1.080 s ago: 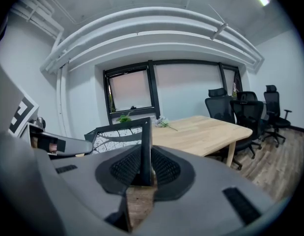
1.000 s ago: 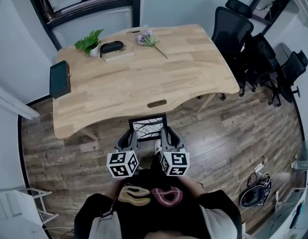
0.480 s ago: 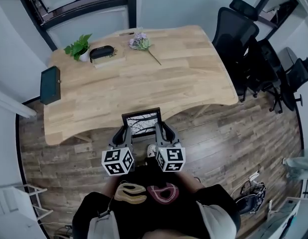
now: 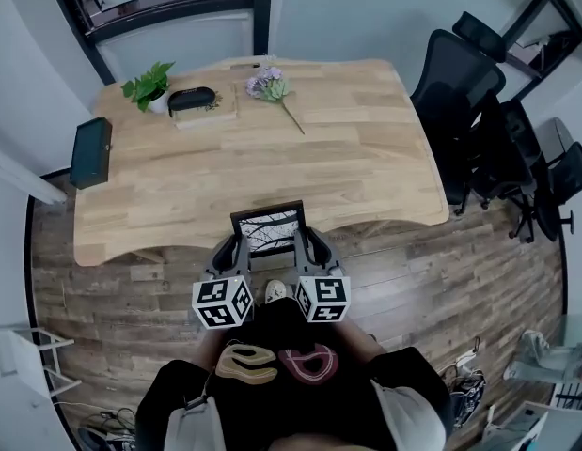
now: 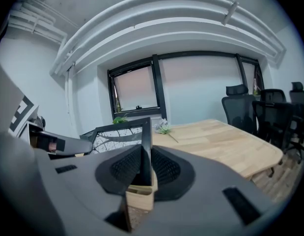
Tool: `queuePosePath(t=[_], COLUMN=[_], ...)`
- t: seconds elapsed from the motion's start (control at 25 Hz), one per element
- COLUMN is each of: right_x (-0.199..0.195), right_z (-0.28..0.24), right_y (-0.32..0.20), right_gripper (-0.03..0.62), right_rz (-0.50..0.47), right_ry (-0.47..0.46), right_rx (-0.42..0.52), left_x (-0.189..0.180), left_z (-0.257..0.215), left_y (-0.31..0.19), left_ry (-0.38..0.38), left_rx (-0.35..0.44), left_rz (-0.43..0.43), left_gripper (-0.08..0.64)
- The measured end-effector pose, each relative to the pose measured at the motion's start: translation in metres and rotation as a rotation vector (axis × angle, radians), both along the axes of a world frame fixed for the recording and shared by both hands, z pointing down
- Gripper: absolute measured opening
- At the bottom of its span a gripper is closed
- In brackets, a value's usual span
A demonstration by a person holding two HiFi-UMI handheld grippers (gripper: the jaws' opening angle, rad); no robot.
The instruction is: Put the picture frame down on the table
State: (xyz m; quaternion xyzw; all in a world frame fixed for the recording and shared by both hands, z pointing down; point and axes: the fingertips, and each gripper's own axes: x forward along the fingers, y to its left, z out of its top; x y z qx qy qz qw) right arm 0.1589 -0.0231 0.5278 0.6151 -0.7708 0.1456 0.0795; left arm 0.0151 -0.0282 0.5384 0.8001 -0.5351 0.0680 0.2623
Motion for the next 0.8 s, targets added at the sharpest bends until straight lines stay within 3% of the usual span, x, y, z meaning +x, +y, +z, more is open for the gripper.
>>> queuePosePath(t=[0.4,0.8], right_x=[-0.012,-0.031], right_z=[0.001,0.0], right_y=[-0.026,-0.082], right_gripper=[0.077,0.077], right_rz=[-0.036,0.053], right_ry=[0.01,0.019], right_rx=[-0.013,-0.035], left_x=[-0.012,-0.029], left_z=[0.005,0.005], left_y=[-0.025,-0.094], left_ry=[0.003,0.005], left_rx=[-0.009,-0.029], left_rz=[-0.029,0.065], left_gripper=[0.081,0.081])
